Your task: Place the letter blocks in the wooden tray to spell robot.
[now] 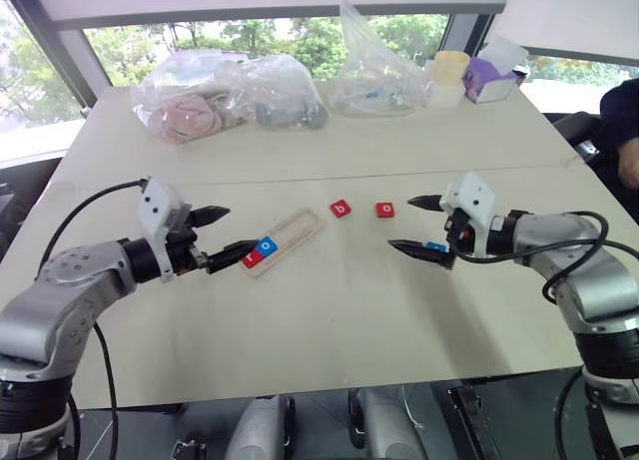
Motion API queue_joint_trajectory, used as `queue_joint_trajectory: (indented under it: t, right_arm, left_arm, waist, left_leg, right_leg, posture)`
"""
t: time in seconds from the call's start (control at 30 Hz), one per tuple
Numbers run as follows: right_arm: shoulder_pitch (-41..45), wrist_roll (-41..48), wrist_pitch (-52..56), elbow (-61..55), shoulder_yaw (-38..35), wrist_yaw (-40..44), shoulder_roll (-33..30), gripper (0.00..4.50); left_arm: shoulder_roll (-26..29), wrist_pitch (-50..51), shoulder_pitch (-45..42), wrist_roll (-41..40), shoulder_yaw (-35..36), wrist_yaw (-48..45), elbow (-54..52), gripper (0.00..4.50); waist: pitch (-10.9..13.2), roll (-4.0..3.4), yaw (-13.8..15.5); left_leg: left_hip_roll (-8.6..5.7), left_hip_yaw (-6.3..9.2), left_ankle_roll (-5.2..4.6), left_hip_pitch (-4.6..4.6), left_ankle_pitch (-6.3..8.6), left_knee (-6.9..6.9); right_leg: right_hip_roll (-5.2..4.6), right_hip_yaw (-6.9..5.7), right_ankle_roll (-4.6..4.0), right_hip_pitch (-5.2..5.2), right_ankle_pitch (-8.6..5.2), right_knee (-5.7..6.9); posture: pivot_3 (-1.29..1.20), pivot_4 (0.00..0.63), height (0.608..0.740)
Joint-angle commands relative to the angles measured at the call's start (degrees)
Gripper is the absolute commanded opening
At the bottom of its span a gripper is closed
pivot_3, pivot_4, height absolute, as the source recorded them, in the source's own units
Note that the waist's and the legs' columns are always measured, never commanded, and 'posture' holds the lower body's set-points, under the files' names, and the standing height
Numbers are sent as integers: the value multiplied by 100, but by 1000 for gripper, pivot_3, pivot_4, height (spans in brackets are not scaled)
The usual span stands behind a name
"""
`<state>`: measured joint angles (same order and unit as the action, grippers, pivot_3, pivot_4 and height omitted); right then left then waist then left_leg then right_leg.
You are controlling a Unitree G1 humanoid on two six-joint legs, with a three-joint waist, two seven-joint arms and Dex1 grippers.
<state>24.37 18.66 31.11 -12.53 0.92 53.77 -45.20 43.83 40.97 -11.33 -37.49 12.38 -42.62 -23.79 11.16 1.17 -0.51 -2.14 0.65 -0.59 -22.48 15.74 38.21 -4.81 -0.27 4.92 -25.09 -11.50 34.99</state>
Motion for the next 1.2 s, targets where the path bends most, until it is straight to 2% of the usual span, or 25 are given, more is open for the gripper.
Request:
queue_joint_trajectory:
  t: [0.03,0.27,0.5,0.83,1.2]
  right_arm:
    - [91,-10,-121,-60,-69,-26,15,4442]
    - [56,-36,-134,-117,3,-97,58,4442]
    - [-84,-24,-7,-364,98,-141,105,4442]
    - [-287,-5,174,-679,129,-273,83,4442]
    - [-374,-7,309,-858,101,-289,18,4442]
  left_arm:
    - [-57,-141,31,140,-52,131,-211,4500]
    - [-114,-463,208,677,-468,198,-139,4500]
    - [-425,-638,340,1030,-874,311,-72,4500]
    - [-667,-1326,327,1894,-1422,382,602,4500]
    - [-920,-1880,237,2362,-1574,353,1206,4500]
  waist:
    - [0,0,1]
    - [0,0,5]
    - [0,0,7]
    - [-1,-1,17]
    - [-1,-1,47]
  left_leg:
    - [0,0,0,0,0,0]
    - [0,0,0,0,0,0]
    - [0,0,0,0,0,0]
    - [-1,-1,0,0,0,0]
    - [-1,0,0,0,0,0]
  right_leg:
    - [0,0,0,0,0,0]
    - [0,0,0,0,0,0]
    - [-2,0,0,0,0,0]
    - [-4,0,0,0,0,0]
    - [-6,-1,0,0,0,0]
  posture:
    - [0,150,725]
    - [0,150,725]
    - [0,150,725]
    - [0,150,725]
    - [0,150,725]
